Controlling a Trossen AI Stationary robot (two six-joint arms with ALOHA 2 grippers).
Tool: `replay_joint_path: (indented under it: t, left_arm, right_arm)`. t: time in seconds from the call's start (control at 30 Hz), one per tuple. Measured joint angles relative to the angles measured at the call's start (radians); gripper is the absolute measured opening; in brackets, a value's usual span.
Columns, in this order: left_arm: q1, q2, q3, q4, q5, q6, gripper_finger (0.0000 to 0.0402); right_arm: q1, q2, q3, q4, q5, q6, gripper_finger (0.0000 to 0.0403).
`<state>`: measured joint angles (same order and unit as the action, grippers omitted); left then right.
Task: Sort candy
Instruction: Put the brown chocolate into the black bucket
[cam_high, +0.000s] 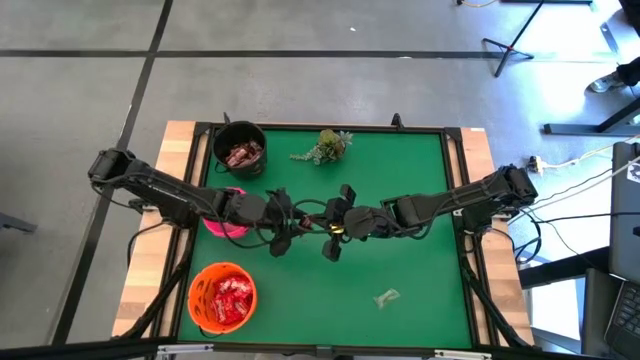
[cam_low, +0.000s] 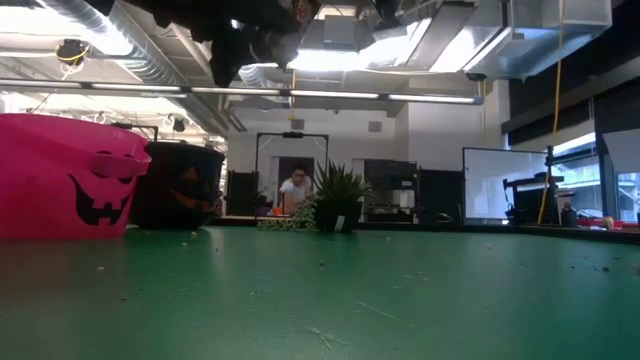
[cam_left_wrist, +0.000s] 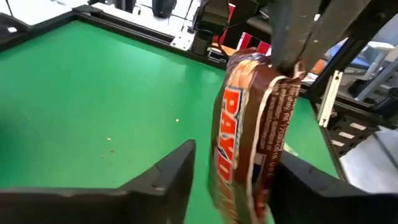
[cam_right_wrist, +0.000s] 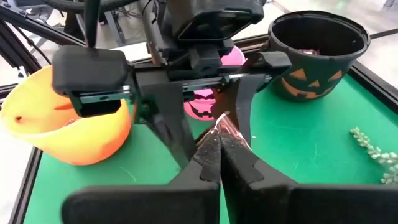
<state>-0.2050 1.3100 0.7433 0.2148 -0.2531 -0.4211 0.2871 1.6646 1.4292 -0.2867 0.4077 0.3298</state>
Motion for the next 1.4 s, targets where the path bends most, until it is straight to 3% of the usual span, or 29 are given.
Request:
replay_joint_path:
  t: [0.07, 0.23, 0.4, 0.6, 0.8, 1.07, 1.2, 1.4]
  left_arm:
    - [0.0, 0.0, 0.0, 0.0, -0.009, 0.012, 0.0142]
    - [0.0, 0.0, 0.0, 0.002, -0.012, 0.014, 0.0076]
    - [0.0, 0.0, 0.0, 0.002, -0.018, 0.031, 0.0038]
    - [0.005, -0.024, 0.0, -0.032, -0.022, 0.072, 0.0044]
    - [0.079, -0.219, 0.0, -0.231, -0.098, 0.115, 0.0048]
    - [0.285, -0.524, 0.001, -0.668, -0.312, 0.121, 0.005]
    - [0.429, -0.589, 0.001, -0.783, -0.302, 0.153, 0.005]
    - [0.608, -0.586, 0.001, -0.79, -0.204, 0.203, 0.006]
  right_arm:
    - [0.0, 0.0, 0.0, -0.001, -0.002, -0.003, 0.0001]
    - [0.0, -0.006, 0.013, -0.017, -0.13, -0.004, 0.0012]
    - [0.021, -0.01, 0.092, -0.083, -0.141, -0.071, 0.0039]
    - [0.045, -0.01, 0.165, -0.196, -0.117, -0.098, 0.0131]
    - [0.089, -0.011, 0.194, -0.289, -0.047, -0.046, 0.021]
    - [0.123, -0.011, 0.194, -0.382, 0.044, 0.004, 0.0217]
    - [0.118, -0.011, 0.194, -0.39, 0.049, 0.011, 0.021]
    - [0.119, -0.011, 0.194, -0.4, 0.049, 0.02, 0.0209]
